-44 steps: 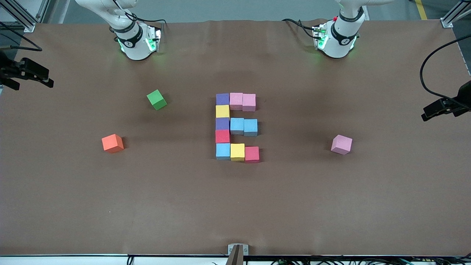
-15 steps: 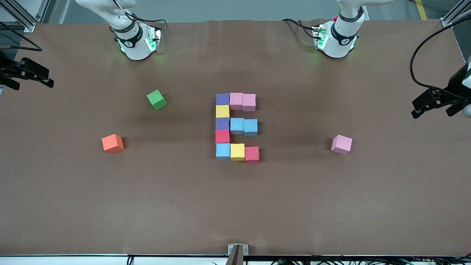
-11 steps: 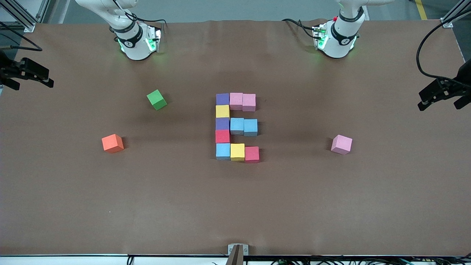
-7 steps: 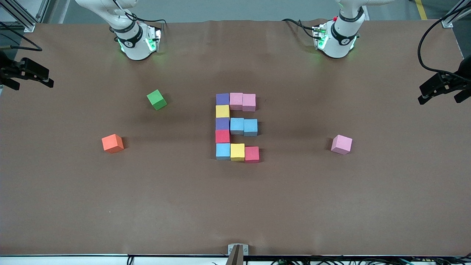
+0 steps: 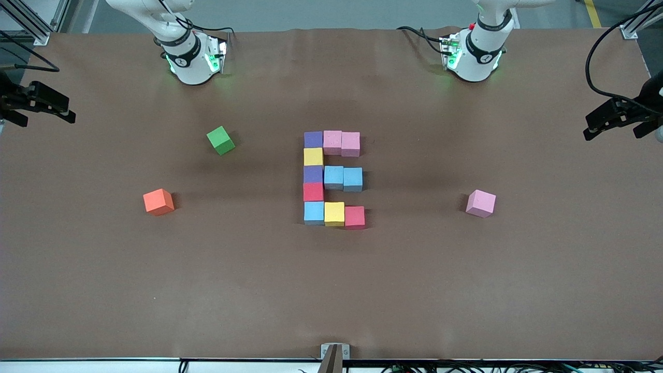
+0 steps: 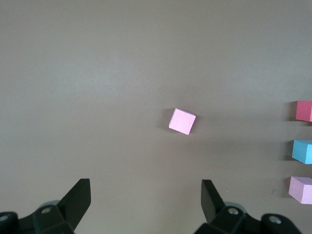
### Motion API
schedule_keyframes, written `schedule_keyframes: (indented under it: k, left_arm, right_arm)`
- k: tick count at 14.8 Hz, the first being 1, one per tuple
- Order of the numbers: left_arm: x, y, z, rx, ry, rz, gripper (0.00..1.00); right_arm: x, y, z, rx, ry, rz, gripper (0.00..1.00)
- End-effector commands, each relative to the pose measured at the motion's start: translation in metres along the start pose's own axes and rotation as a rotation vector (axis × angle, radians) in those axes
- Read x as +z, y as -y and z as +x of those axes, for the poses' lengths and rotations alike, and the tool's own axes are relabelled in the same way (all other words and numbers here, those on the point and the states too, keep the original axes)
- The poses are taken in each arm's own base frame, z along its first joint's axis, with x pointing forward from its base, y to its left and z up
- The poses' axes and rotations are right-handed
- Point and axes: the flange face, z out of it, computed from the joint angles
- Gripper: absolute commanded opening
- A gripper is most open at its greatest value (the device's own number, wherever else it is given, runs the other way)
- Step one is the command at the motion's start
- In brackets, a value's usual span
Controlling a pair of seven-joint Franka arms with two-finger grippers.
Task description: Arrange 11 blocks into digit 3
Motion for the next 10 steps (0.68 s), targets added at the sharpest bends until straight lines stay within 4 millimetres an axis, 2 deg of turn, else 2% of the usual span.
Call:
schedule_keyframes:
  k: [1, 10]
  left_arm:
    - [-0.0052, 0.0016, -0.0039, 0.009, 0.005, -0.021, 1.0]
    - [-0.0042, -0.0018, -0.0039, 0.014, 0.01, -0.021, 1.0]
  right_arm:
    - [-0.0034, 0.0013, -0.0073, -0.01, 0.0, 0.001, 1.0]
    - [-0.0034, 0.0005, -0.0073, 0.056, 0.0, 0.001, 1.0]
